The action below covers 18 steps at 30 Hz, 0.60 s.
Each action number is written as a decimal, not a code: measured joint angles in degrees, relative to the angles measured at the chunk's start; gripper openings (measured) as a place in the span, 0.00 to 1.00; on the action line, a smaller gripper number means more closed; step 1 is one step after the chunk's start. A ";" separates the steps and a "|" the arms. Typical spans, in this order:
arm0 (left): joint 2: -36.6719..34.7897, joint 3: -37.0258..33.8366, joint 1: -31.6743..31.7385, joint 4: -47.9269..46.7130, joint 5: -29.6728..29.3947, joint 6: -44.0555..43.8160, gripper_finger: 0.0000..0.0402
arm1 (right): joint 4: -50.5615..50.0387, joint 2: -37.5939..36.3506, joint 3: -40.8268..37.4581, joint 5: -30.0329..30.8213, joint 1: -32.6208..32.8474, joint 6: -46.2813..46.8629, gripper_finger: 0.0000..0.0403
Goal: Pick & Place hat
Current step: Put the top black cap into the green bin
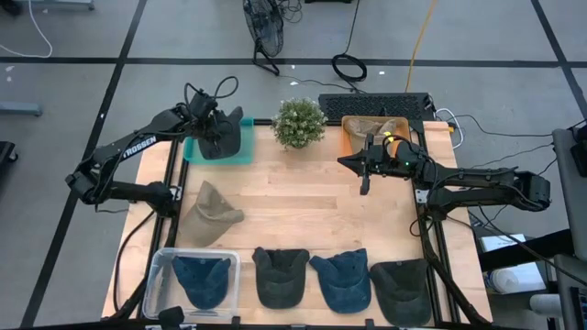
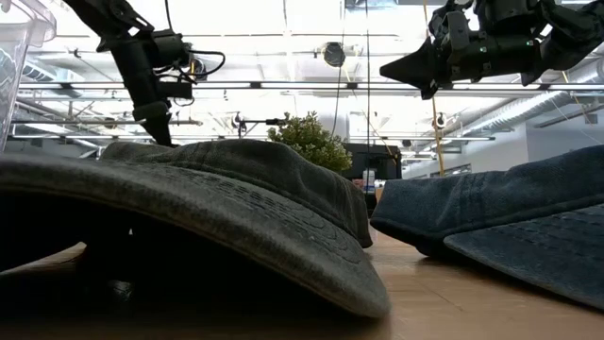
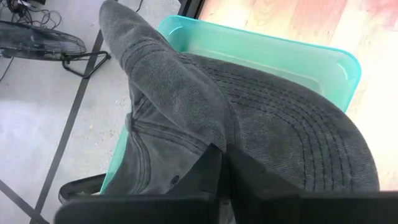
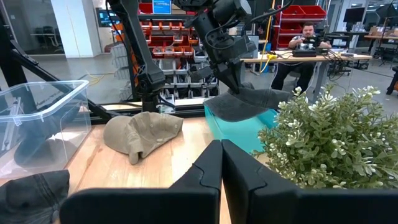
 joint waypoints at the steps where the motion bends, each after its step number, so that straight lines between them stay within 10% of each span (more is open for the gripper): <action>1: 0.00 0.00 0.00 -0.02 0.00 -0.02 0.07 | -0.08 0.00 0.00 0.00 0.00 0.00 0.00; 18: 0.00 0.00 -0.03 -0.01 0.02 -0.57 0.17 | -0.17 0.00 0.00 0.00 0.01 0.00 0.00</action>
